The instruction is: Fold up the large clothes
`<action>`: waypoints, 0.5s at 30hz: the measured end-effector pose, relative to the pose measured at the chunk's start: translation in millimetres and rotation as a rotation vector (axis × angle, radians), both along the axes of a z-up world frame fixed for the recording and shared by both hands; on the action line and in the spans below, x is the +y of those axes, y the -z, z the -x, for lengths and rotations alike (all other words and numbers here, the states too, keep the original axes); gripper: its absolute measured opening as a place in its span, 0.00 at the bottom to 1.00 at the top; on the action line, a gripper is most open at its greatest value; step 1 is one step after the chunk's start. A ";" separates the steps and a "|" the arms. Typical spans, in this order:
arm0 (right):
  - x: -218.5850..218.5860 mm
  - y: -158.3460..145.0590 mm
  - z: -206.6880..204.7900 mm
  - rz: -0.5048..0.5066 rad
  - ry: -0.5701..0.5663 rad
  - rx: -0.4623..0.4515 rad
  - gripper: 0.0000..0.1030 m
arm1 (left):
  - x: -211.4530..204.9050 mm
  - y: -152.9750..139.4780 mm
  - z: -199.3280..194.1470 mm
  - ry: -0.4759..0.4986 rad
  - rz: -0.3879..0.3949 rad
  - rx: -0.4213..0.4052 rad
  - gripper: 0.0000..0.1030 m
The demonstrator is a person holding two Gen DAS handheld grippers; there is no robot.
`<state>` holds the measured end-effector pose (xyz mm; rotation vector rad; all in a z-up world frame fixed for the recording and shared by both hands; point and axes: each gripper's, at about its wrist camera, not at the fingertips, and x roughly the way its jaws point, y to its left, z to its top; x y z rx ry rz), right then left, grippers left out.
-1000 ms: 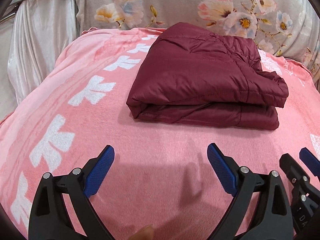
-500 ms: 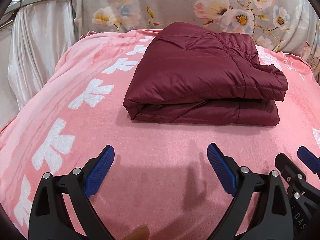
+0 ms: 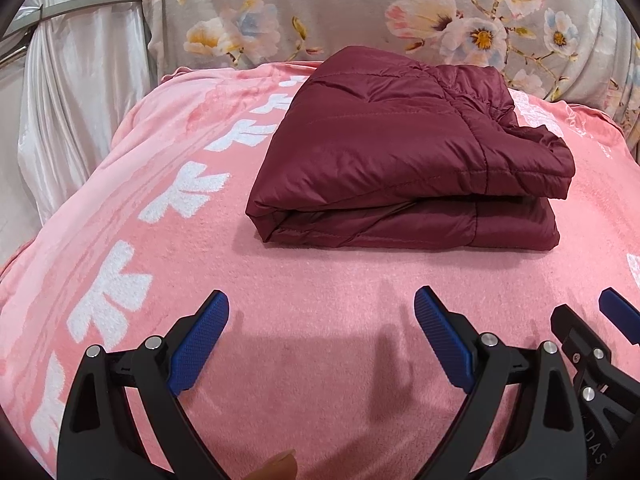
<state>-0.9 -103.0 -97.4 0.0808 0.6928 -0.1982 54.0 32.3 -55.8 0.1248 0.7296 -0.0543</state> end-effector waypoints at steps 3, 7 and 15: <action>1.0 -0.3 0.1 0.008 0.002 -0.001 0.56 | -0.2 0.1 0.2 -0.001 0.000 -0.001 0.89; 3.5 -0.2 0.1 0.012 0.004 -0.001 0.56 | 0.6 0.5 -0.5 0.000 -0.001 -0.001 0.89; 2.2 -0.1 0.1 0.012 0.002 0.000 0.56 | 1.6 -0.4 -0.4 -0.003 -0.004 -0.003 0.89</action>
